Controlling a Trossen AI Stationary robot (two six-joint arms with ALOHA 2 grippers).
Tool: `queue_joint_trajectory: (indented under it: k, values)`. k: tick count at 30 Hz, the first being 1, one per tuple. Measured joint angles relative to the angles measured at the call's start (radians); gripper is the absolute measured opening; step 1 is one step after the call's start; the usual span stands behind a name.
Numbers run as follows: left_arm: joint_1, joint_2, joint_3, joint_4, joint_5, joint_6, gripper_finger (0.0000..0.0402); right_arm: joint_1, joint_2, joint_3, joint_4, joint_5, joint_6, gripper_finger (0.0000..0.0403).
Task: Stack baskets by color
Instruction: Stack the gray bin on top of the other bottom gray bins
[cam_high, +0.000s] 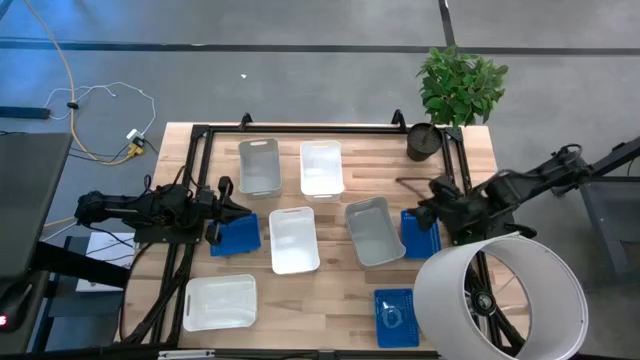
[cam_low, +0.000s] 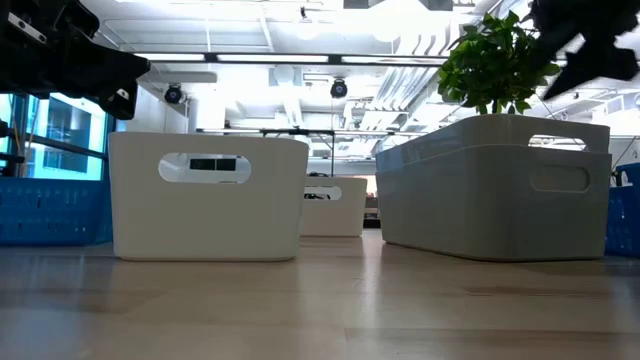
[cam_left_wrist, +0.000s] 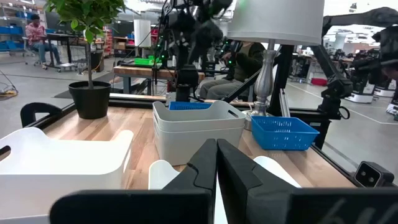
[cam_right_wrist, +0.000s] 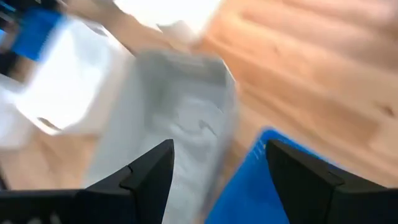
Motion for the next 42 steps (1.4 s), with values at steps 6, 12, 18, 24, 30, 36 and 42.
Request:
queue_joint_trajectory:
  k: [6,12,18,24,30,36,42]
  values:
    - [0.000,0.000,0.000,0.000,0.000,0.000,0.0001,-0.029,-0.088,-0.001,0.043,0.062,-0.170,0.0240]
    - [0.000,0.000,0.000,0.000,0.000,0.000,0.0001,-0.030,-0.171,-0.086,0.078,0.063,-0.223,0.0240]
    - [0.000,0.000,0.000,0.000,0.000,0.000,0.0001,-0.030,-0.285,-0.212,0.351,0.023,-0.372,0.0240]
    - [0.000,0.000,0.000,0.000,0.000,0.000,0.0001,-0.085,-0.345,-0.263,0.525,0.024,-0.551,0.0240]
    - [0.000,0.000,0.000,0.000,0.000,0.000,0.0001,-0.143,-0.407,-0.298,0.560,0.022,-0.651,0.0240]
    - [0.000,0.000,0.000,0.000,0.000,0.000,0.0001,-0.149,-0.487,-0.341,0.578,-0.003,-0.650,0.0240]
    - [0.000,0.000,0.000,0.000,0.000,0.000,0.0001,-0.149,-0.514,-0.384,0.775,-0.037,-0.741,0.0240]
